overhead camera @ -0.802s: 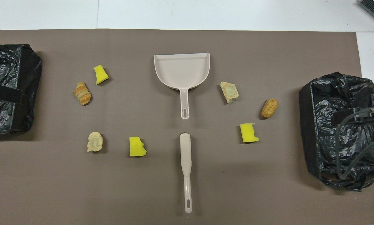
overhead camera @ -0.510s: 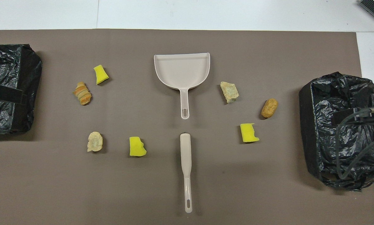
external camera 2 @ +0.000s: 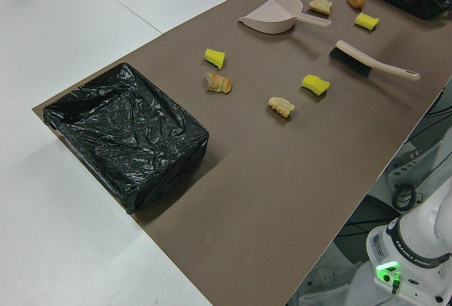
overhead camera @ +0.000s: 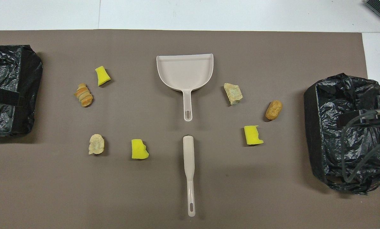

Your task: Sweep and dump trash in bin

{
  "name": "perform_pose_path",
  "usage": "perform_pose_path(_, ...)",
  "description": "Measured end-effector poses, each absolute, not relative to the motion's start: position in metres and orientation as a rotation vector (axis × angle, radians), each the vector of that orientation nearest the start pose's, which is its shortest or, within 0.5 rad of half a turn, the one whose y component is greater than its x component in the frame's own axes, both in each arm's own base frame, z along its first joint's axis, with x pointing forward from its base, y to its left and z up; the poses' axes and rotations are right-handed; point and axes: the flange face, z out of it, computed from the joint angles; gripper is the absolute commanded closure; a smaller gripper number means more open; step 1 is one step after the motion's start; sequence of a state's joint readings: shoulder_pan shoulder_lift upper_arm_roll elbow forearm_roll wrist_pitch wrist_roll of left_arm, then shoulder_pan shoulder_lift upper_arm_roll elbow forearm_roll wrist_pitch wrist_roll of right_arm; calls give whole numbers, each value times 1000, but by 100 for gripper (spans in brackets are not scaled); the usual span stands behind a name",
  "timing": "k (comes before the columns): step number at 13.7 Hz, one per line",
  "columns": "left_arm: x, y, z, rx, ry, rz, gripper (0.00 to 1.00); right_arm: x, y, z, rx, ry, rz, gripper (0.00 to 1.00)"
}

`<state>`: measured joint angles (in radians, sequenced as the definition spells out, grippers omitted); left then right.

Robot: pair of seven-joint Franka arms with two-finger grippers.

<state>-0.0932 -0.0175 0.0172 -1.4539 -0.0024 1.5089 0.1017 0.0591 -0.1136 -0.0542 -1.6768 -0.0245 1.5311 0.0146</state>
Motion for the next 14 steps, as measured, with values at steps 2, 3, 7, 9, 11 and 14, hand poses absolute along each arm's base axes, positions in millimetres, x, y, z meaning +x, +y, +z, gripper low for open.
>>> perform_pose_path(2,540,-44,684,-3128,287,-118,0,514,-2,632,-3160,16,51,0)
perform_pose_path(3,540,-47,684,-3128,296,-120,0,514,-2,632,-3160,16,51,0)
perform_pose_path(7,537,-77,684,-3125,376,-128,0,514,-2,632,-3160,16,51,0)
perform_pose_path(9,533,-106,679,-3128,390,-110,0,514,-2,632,-3160,16,51,0)
perform_pose_path(11,527,-137,669,-3129,411,-83,0,514,-2,632,-3160,16,51,0)
perform_pose_path(14,511,-195,648,-3124,454,-35,0,514,-2,632,-3160,16,51,0)
